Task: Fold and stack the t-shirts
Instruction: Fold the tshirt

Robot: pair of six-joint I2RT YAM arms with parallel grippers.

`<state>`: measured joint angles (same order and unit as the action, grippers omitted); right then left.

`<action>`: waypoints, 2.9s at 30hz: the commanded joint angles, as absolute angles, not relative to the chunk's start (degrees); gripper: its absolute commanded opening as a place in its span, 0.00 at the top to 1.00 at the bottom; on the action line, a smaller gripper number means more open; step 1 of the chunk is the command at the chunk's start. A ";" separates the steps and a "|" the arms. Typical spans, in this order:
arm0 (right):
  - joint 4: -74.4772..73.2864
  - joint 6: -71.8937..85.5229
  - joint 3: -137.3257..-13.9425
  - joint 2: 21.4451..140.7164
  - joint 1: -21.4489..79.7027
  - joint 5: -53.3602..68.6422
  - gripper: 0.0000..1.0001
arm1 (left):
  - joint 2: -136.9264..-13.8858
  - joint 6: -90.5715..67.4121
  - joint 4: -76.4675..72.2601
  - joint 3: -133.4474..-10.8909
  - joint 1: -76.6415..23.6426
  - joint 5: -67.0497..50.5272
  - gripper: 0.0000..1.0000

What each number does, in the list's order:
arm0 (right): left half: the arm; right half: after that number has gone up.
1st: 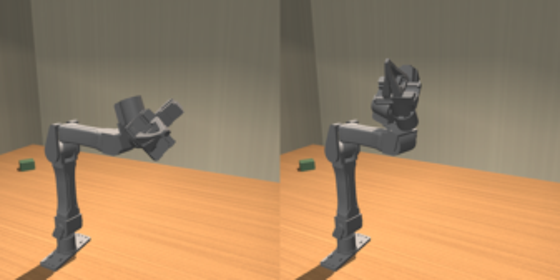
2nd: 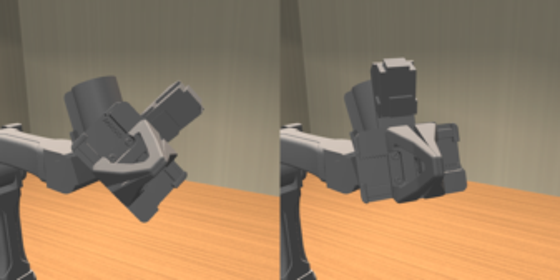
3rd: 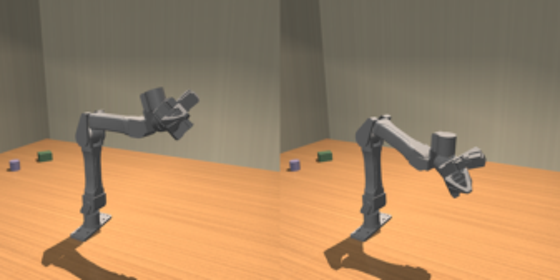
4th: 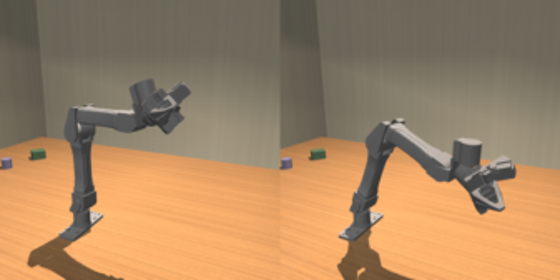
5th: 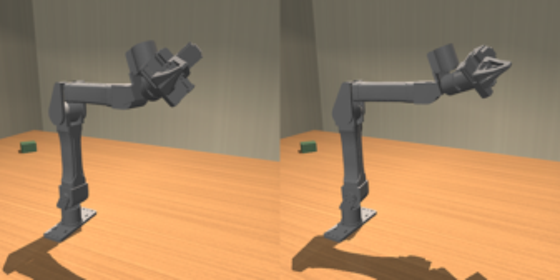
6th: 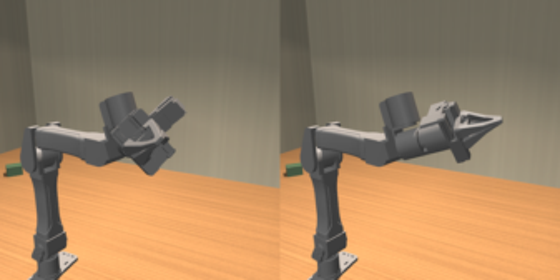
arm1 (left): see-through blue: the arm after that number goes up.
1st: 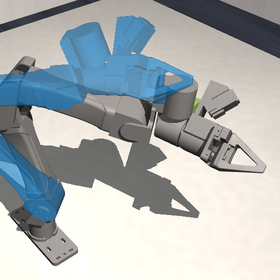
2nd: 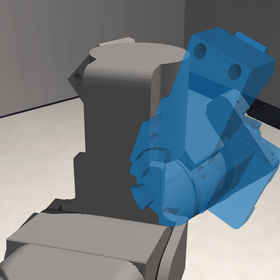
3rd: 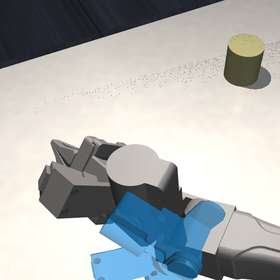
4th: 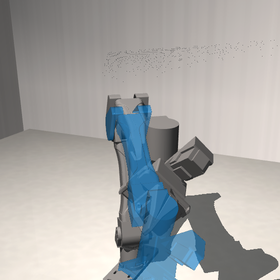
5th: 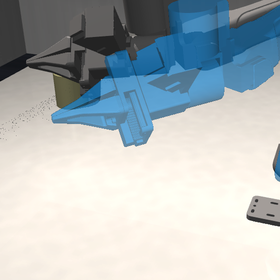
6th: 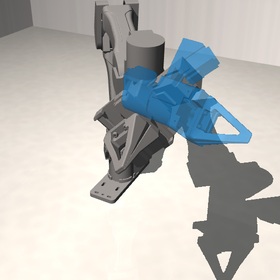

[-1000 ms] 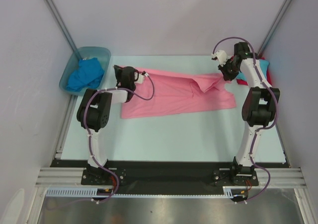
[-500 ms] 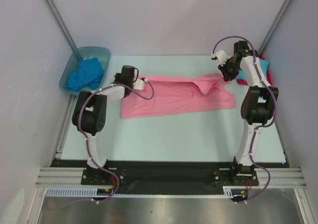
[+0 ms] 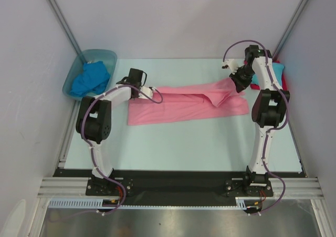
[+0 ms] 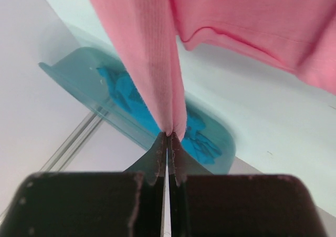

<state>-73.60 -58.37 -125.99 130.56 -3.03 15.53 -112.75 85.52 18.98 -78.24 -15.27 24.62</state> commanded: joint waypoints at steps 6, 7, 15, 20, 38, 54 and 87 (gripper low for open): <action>-84.11 -62.22 -131.75 132.89 -3.95 13.19 1.00 | -111.36 82.79 31.89 -83.14 -14.06 24.70 1.00; -84.81 -62.40 -131.75 132.98 -4.04 13.10 1.00 | -111.53 82.44 33.82 -83.67 -14.06 24.70 1.00; -86.13 -62.40 -131.92 133.77 -5.18 11.95 1.00 | -113.73 80.07 39.02 -85.60 -13.97 25.74 0.99; -85.87 -61.88 -131.92 134.65 -6.15 11.08 1.00 | -115.75 76.38 42.09 -88.76 -14.06 24.17 1.00; -83.05 -60.64 -130.87 135.00 -7.29 8.96 1.00 | -118.21 69.17 53.96 -99.40 -14.33 16.08 1.00; -85.08 -61.44 -129.73 135.88 -7.29 7.21 1.00 | -118.39 68.82 56.78 -98.09 -14.33 15.12 0.98; -86.84 -62.58 -129.46 137.81 -8.09 3.60 1.00 | -120.58 70.05 61.43 -100.11 -14.59 13.27 0.98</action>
<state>-76.47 -60.75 -129.23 137.80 -6.24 8.99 -120.55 69.06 58.06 -97.95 -15.38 11.25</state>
